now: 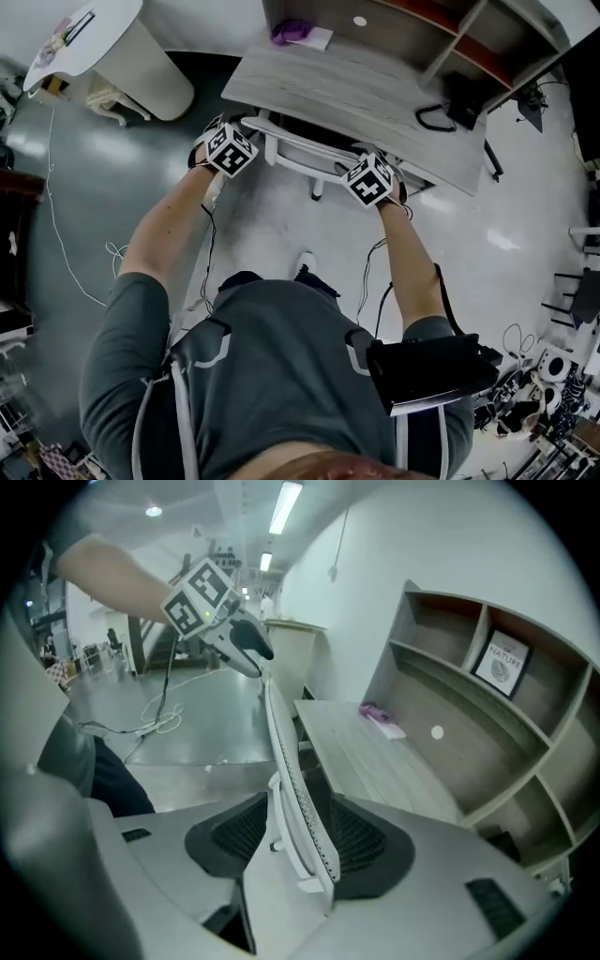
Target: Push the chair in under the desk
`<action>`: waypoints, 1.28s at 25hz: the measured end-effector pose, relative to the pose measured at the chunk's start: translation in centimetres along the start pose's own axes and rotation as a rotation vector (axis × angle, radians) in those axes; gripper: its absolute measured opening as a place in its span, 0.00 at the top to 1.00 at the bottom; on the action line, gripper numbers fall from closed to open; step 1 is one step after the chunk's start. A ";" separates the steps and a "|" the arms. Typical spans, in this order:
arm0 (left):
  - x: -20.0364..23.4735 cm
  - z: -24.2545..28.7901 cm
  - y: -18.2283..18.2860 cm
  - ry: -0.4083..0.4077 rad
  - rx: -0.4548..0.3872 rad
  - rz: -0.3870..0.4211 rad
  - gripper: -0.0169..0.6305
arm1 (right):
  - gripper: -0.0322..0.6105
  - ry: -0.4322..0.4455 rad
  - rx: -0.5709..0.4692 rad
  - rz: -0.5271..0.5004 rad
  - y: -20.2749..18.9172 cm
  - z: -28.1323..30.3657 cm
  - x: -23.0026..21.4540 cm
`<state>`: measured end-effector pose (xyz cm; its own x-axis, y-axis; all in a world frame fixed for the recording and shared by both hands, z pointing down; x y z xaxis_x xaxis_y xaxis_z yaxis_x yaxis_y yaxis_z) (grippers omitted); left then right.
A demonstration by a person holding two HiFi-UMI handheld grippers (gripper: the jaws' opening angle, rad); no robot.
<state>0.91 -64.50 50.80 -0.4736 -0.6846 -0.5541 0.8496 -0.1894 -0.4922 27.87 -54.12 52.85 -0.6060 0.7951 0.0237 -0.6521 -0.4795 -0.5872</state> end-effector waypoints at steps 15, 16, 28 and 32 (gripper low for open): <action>3.8 -11.7 1.4 0.006 -0.476 -0.512 0.87 | 0.77 -0.256 -0.472 0.150 6.1 -13.3 3.5; 4.2 -12.4 1.5 0.006 -0.505 -0.529 0.89 | 0.79 -0.275 -0.503 0.160 6.6 -14.3 3.9; 8.8 -18.2 1.6 -0.058 -0.697 -0.605 0.96 | 0.89 -0.500 -0.720 0.215 10.8 -21.8 8.5; 9.8 -19.1 1.2 -0.036 -0.708 -0.579 0.96 | 0.90 -0.546 -0.753 0.242 11.5 -22.1 9.5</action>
<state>-7.08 -57.98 31.96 -0.7636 -0.6411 -0.0764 0.1347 -0.0424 -0.9900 24.63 -43.89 28.45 -0.9384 0.3320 0.0956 -0.1333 -0.0926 -0.9867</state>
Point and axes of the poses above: the fingertips, and each gripper's own axes: z forward along the fingers, x to its left, y out of its top, the point moved 10 cm from there along -z, backward along the fingers, and after that the axes turned 10 degrees about y, right-handed, at the moved point
